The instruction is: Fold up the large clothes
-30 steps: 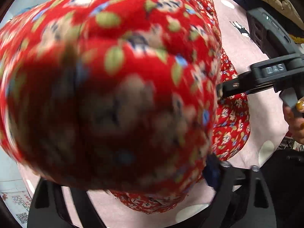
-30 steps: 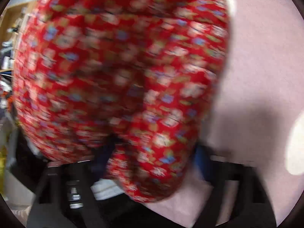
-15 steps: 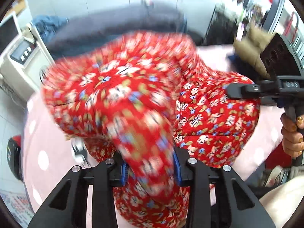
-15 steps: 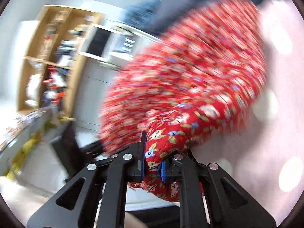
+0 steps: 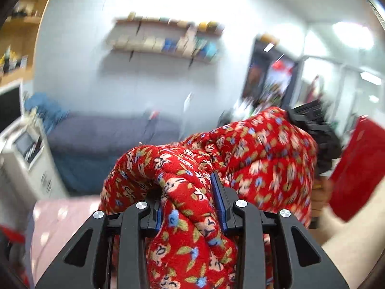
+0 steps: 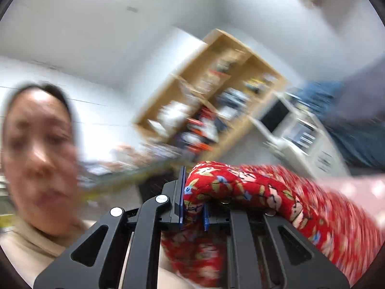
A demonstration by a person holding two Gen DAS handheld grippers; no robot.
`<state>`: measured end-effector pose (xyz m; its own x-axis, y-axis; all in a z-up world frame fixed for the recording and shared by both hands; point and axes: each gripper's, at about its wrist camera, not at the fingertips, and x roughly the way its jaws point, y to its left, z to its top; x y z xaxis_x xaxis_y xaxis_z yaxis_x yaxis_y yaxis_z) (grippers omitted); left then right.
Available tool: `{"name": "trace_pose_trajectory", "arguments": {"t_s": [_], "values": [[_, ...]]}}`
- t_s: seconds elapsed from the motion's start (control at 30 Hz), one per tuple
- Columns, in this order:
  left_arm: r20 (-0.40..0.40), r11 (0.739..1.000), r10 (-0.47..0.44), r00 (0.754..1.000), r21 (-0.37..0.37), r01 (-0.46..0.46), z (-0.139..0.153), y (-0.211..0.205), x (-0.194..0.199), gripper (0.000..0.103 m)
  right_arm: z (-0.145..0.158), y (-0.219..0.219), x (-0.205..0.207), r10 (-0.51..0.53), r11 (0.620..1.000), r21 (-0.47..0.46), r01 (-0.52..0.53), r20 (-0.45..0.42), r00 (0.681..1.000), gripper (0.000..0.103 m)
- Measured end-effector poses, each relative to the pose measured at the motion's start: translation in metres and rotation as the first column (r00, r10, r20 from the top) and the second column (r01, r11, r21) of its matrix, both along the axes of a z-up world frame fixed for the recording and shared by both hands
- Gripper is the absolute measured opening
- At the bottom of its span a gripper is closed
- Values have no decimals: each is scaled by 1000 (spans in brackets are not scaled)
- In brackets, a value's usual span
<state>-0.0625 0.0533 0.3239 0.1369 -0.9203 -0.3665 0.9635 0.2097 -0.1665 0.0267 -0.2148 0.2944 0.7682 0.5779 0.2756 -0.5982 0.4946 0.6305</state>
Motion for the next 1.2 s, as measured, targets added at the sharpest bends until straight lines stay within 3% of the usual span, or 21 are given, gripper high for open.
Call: {"name": "trace_pose_trajectory", "arguments": {"t_s": [0.1,0.17,0.23,0.3,0.33,0.37,0.4,0.43,0.47,0.5,0.53,0.57,0.63,0.7,0.73,0.8,0.87,0.93,1.0,1.13,1.2], "values": [[-12,996,-28,1000,-82,27,28,14,-6,32,43,-2,0,67,998,-13,-66,121,990,12],[-80,995,-12,997,-99,4,30,6,17,35,54,-10,9,54,998,-22,-52,108,993,14],[-165,998,54,985,-31,-60,19,-7,36,38,43,-23,33,2,1000,-11,-2,24,1000,19],[-266,993,119,957,58,-107,-8,-27,68,42,10,-41,78,-56,998,24,60,-133,990,25],[-323,979,179,929,150,-137,-41,-45,94,44,-17,-54,100,-74,995,42,87,-241,968,28],[-356,954,253,899,245,-171,-75,-59,112,47,-49,-66,119,-109,989,52,138,-368,924,35],[-355,936,291,888,296,-188,-101,-63,132,49,-87,-79,136,-125,982,66,178,-486,865,62],[-318,898,353,880,379,-224,-139,-75,148,55,-116,-87,146,-142,974,69,216,-559,817,78],[-263,855,412,873,442,-270,-174,-81,159,59,-149,-95,149,-182,957,65,283,-626,759,85],[-184,813,461,868,479,-330,-207,-85,171,59,-184,-102,150,-209,936,73,346,-676,707,85],[-64,738,509,858,546,-397,-242,-86,174,59,-222,-108,151,-198,920,87,382,-740,643,85],[-15,674,533,846,612,-414,-268,-85,177,59,-259,-111,149,-171,905,94,414,-813,557,85],[12,587,571,821,693,-419,-327,-71,182,59,-311,-110,130,-149,870,99,483,-881,448,85],[-17,549,591,806,741,-387,-358,-48,173,60,-336,-104,99,-159,855,51,516,-922,353,85],[-26,538,599,801,753,-378,-363,-29,153,64,-345,-99,81,-193,856,-19,517,-939,285,85],[-9,483,618,786,794,-370,-388,-15,141,69,-359,-89,58,-268,856,-140,497,-943,196,85],[-32,458,628,777,823,-336,-403,7,139,75,-383,-83,35,-346,850,-276,449,-935,81,85],[-21,428,630,776,843,-325,-418,9,141,78,-400,-81,13,-390,834,-355,422,-921,-4,85],[-20,416,619,785,856,-307,-427,9,132,78,-421,-84,-22,-409,814,-397,423,-910,-66,85],[-62,466,555,830,849,-248,-430,-13,116,89,-416,-82,-29,-417,807,-412,422,-905,-87,85],[-70,480,510,857,850,-217,-437,-31,109,89,-415,-80,-25,-430,809,-424,408,-899,-82,85]]}}
